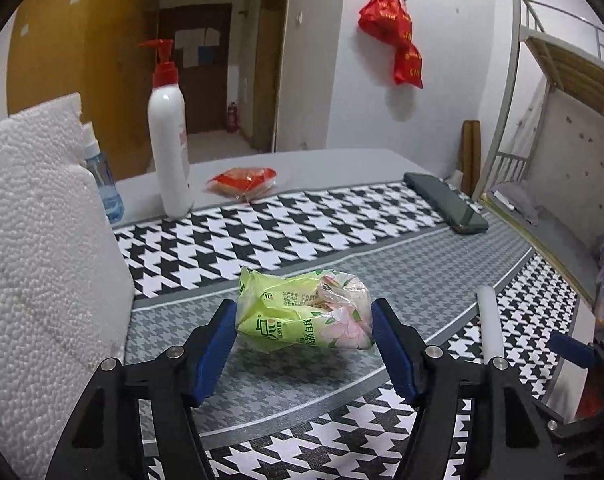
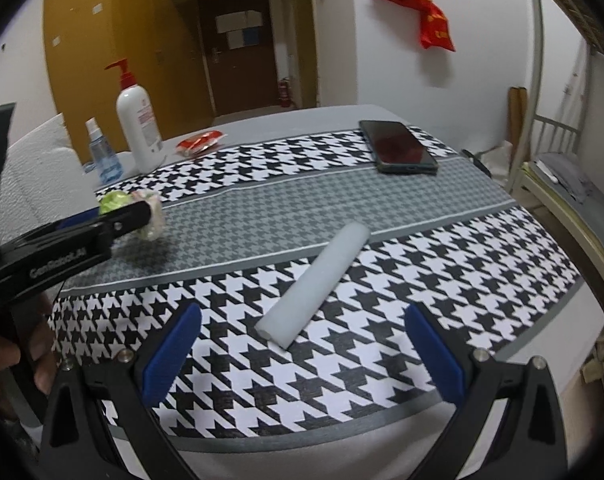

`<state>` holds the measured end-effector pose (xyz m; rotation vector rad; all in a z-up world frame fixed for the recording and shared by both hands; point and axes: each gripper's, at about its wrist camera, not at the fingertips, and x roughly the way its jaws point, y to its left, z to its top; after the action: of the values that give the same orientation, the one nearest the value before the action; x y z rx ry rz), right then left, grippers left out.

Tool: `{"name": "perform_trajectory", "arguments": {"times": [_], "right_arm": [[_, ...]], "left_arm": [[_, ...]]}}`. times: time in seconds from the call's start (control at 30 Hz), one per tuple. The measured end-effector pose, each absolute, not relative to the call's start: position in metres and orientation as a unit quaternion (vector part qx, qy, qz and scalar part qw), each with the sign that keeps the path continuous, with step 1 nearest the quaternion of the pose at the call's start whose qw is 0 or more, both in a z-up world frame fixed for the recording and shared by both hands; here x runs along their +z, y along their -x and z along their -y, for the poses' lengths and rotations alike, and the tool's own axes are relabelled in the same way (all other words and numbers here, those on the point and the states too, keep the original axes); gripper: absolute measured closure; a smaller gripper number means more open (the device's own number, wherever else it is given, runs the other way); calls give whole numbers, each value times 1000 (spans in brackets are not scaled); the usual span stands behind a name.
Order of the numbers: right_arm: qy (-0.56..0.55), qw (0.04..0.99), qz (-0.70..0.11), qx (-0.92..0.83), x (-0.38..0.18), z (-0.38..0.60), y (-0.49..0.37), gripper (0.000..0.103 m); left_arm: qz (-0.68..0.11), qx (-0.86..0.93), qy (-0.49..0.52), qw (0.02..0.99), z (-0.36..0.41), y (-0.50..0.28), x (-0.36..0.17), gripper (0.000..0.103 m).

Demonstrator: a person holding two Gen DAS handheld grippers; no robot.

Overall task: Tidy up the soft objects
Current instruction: 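Grasp the green snack bag with the left tool, then grasp the white foam roller with the right tool while the left tool holds the bag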

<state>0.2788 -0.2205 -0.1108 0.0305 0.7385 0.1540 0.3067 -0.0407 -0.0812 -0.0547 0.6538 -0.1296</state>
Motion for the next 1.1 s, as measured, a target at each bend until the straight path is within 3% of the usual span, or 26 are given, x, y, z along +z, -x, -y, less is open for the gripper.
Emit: {"name": "perform_trajectory", "arguments": {"times": [0.77, 1.1], "right_arm": [[-46, 933, -351, -56, -112, 201, -280, 0], [-36, 932, -353, -71, -110, 188, -285, 0]], "left_arm": [[-321, -49, 65, 943, 29, -307, -80, 34], [-384, -30, 54, 921, 30, -321, -97, 34]]}}
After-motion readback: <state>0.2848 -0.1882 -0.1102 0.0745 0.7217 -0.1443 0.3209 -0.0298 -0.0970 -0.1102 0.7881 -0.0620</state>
